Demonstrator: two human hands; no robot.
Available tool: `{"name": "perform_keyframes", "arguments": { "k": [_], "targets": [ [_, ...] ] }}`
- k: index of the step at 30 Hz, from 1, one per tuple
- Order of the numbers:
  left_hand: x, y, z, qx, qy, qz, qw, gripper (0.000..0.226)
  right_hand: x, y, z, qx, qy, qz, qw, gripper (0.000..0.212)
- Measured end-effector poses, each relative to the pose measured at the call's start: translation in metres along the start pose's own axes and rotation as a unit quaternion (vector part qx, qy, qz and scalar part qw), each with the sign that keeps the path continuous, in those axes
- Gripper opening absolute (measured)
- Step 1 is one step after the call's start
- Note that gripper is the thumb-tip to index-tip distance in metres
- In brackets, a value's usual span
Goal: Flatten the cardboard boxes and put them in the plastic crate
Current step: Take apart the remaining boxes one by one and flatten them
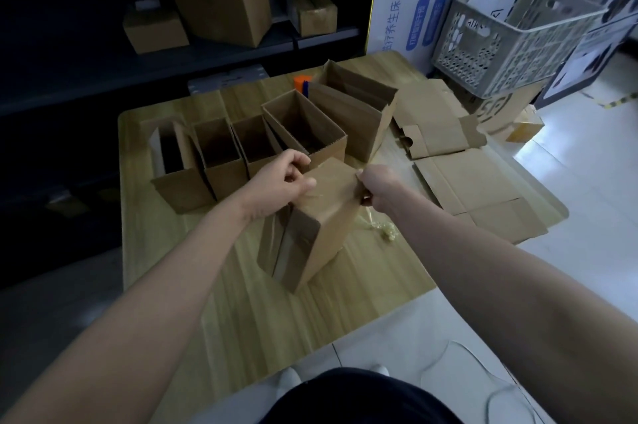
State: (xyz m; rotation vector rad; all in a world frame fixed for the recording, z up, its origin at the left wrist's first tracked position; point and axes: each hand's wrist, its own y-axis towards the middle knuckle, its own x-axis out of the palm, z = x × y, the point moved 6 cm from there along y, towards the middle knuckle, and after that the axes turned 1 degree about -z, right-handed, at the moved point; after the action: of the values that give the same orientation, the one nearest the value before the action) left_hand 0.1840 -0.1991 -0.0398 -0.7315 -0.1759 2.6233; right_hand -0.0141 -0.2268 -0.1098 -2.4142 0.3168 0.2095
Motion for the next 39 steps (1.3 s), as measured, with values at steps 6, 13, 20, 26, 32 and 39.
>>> {"name": "perform_keyframes", "arguments": {
  "k": [6, 13, 20, 26, 32, 39],
  "targets": [
    [0.0, 0.0, 0.014, 0.017, 0.139, 0.033, 0.99, 0.014, 0.007, 0.0, 0.001, 0.001, -0.002, -0.014, 1.0, 0.014],
    [-0.014, -0.007, 0.013, 0.043, -0.184, 0.072, 0.979, 0.023, 0.008, 0.005, 0.007, 0.015, 0.02, -0.028, 0.999, 0.02],
    [-0.022, -0.013, -0.007, 0.015, -0.345, 0.2, 0.917, 0.033, 0.021, 0.005, 0.009, 0.043, 0.001, -0.043, 0.998, 0.015],
    [-0.027, -0.019, -0.017, -0.078, -0.239, 0.284, 0.925, 0.034, 0.018, 0.006, 0.014, 0.052, -0.012, -0.033, 0.998, 0.013],
    [-0.025, -0.02, -0.013, -0.058, -0.437, 0.19, 0.877, 0.034, 0.012, 0.0, 0.018, 0.071, -0.037, -0.038, 0.996, 0.013],
    [-0.025, -0.019, -0.015, -0.075, -0.432, 0.223, 0.871, 0.026, 0.016, -0.006, 0.02, -0.024, -0.252, -0.046, 0.966, 0.015]
  ]
}}
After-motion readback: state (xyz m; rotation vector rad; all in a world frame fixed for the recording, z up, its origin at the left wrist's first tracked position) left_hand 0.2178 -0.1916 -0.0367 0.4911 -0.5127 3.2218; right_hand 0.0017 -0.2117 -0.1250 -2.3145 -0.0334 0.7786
